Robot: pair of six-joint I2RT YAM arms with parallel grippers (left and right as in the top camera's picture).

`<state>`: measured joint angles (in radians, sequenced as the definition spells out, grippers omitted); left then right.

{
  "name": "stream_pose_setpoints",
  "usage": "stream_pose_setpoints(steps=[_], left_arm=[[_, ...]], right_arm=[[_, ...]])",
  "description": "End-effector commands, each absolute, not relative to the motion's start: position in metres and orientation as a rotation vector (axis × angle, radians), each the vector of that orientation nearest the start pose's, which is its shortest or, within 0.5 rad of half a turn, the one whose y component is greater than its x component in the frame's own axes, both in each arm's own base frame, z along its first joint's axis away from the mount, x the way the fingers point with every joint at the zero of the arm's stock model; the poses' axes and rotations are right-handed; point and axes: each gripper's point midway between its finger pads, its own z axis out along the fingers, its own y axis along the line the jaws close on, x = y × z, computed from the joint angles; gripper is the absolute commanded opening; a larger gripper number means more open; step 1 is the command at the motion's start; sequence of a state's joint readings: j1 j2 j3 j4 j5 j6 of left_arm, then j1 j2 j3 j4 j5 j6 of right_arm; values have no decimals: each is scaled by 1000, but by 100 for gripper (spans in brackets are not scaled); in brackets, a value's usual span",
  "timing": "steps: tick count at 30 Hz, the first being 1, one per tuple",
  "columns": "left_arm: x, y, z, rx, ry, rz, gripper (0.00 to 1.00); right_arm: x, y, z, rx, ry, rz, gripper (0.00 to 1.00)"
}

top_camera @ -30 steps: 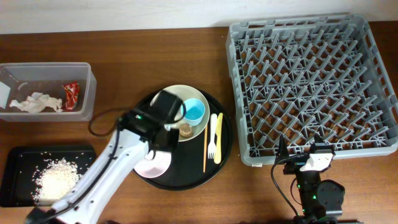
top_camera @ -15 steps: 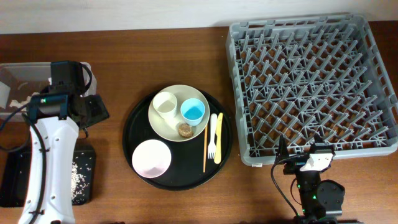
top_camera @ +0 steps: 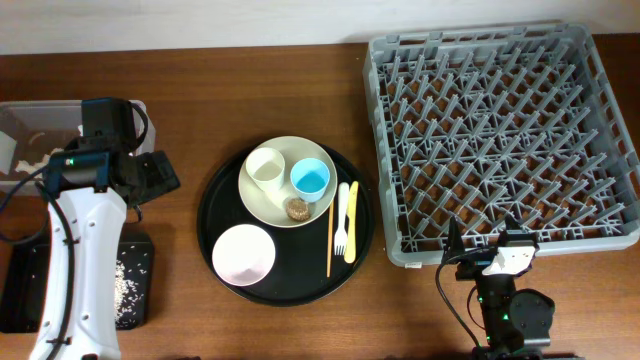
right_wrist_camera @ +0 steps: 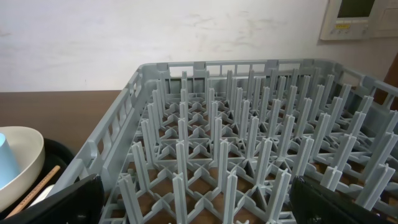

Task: Sort waste into correct bins and load items into the dishwasher rack
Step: 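Raise the left gripper and move it toward the cream plate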

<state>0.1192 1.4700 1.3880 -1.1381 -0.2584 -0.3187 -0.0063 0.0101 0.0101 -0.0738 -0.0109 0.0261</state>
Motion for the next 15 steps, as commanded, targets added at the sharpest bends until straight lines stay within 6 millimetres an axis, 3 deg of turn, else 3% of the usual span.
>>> stream_pose_setpoints(steps=[1, 9, 12, 13, 15], left_arm=[[320, 81, 197, -662, 2654, 287, 99], [320, 81, 197, -662, 2654, 287, 99], [334, 83, 203, -658, 2590, 270, 99], [348, 63, 204, -624, 2578, 90, 99], [350, 25, 202, -562, 2623, -201, 99]], right_arm=[[246, 0, 156, 27, 1648, 29, 98], [246, 0, 156, 27, 1648, 29, 98], [246, 0, 156, 27, 1648, 29, 98], [246, 0, 156, 27, 1648, 29, 98], [246, 0, 156, 27, 1648, 29, 98]])
